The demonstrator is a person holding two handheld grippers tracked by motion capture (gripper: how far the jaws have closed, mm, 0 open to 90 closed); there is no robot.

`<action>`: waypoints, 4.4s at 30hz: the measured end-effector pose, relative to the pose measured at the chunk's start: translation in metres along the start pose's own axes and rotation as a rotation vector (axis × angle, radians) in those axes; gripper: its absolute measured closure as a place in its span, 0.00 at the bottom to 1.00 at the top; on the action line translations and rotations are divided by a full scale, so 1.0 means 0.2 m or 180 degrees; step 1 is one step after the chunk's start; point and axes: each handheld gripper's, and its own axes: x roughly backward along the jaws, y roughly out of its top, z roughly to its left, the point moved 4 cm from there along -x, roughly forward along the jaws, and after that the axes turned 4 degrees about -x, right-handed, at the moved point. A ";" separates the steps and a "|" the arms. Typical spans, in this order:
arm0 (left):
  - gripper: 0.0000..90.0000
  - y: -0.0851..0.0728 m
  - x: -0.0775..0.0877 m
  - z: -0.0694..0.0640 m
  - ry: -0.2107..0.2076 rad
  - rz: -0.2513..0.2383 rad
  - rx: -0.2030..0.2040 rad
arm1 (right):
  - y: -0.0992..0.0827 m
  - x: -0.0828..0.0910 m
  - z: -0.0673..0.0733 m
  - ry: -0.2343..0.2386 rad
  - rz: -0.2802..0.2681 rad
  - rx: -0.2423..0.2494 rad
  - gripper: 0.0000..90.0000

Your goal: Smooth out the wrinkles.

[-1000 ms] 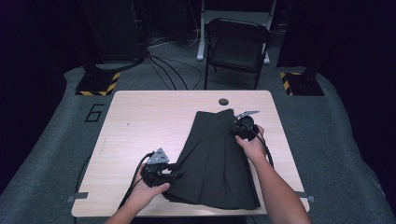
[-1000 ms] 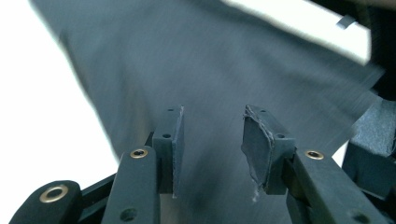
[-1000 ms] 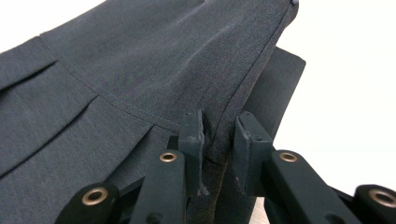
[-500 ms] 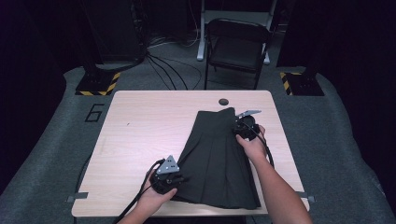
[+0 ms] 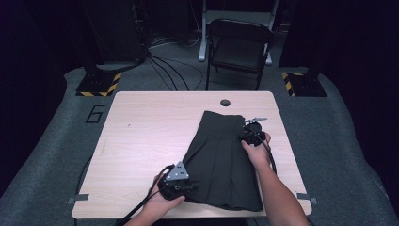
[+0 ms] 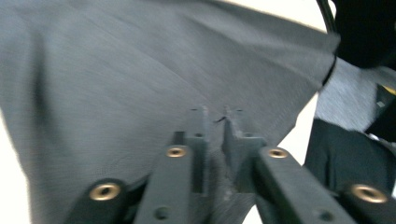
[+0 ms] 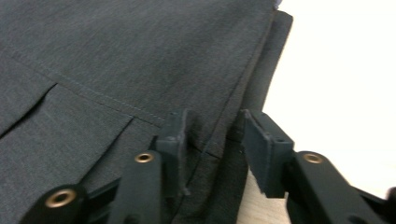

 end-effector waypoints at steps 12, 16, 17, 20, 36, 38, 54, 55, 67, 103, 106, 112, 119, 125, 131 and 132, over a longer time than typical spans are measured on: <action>0.57 -0.15 0.09 0.16 0.0413 0.0173 0.0442 | -0.01 0.00 0.01 -0.0266 -0.0051 0.0221 0.53; 0.79 -0.16 0.05 0.16 0.0359 0.0177 0.0448 | -0.01 0.00 0.00 -0.0220 -0.0033 0.0124 0.52; 0.86 -0.15 0.05 0.15 0.0342 0.0175 0.0443 | -0.01 0.00 0.00 -0.0202 0.0001 0.0112 0.52; 0.98 -0.13 0.04 0.13 0.0347 0.0170 0.0300 | -0.01 0.00 -0.01 -0.0156 -0.0015 0.0041 0.52; 0.98 -0.18 -0.12 0.05 0.0192 0.0595 -0.0075 | -0.02 0.00 -0.02 0.0176 0.0005 -0.0059 0.77; 0.98 -0.20 -0.14 0.04 0.0172 0.0614 -0.0076 | -0.02 0.00 -0.02 0.0217 0.0001 -0.0035 0.82; 0.99 -0.22 -0.06 0.00 0.0225 0.0593 -0.0054 | -0.01 0.04 0.00 0.0421 -0.0089 -0.0100 0.88; 0.99 -0.22 -0.04 0.00 0.0216 0.0593 -0.0049 | -0.01 0.05 0.00 0.0453 -0.0101 -0.0085 0.88; 0.71 -0.16 0.12 0.07 0.0158 0.0196 0.0306 | 0.02 0.10 0.08 0.0745 -0.0195 0.0057 0.89; 0.54 -0.20 -0.23 0.38 0.0682 0.0342 0.0676 | -0.02 0.03 0.08 0.0441 0.0020 0.0060 0.82; 0.62 -0.20 -0.23 0.38 0.0648 0.0321 0.0683 | -0.03 0.01 0.08 0.0440 0.0070 0.0044 0.74; 0.77 -0.20 -0.23 0.38 0.0595 0.0297 0.0752 | -0.04 0.00 0.07 0.0416 0.0084 -0.0033 0.68; 0.89 -0.19 -0.24 0.36 0.0694 0.0245 0.0711 | -0.05 0.00 0.07 0.0564 0.0043 -0.0172 0.83; 0.93 -0.18 -0.21 0.36 0.0690 0.0230 0.0653 | -0.03 0.03 0.08 0.0548 -0.0037 -0.0003 0.87; 0.93 -0.14 -0.09 0.36 0.0688 0.0090 0.0634 | 0.02 0.11 0.13 0.0712 -0.0198 0.0069 0.88; 0.93 -0.14 -0.08 0.36 0.0676 0.0065 0.0640 | 0.04 0.13 0.15 0.0751 -0.0226 0.0116 0.88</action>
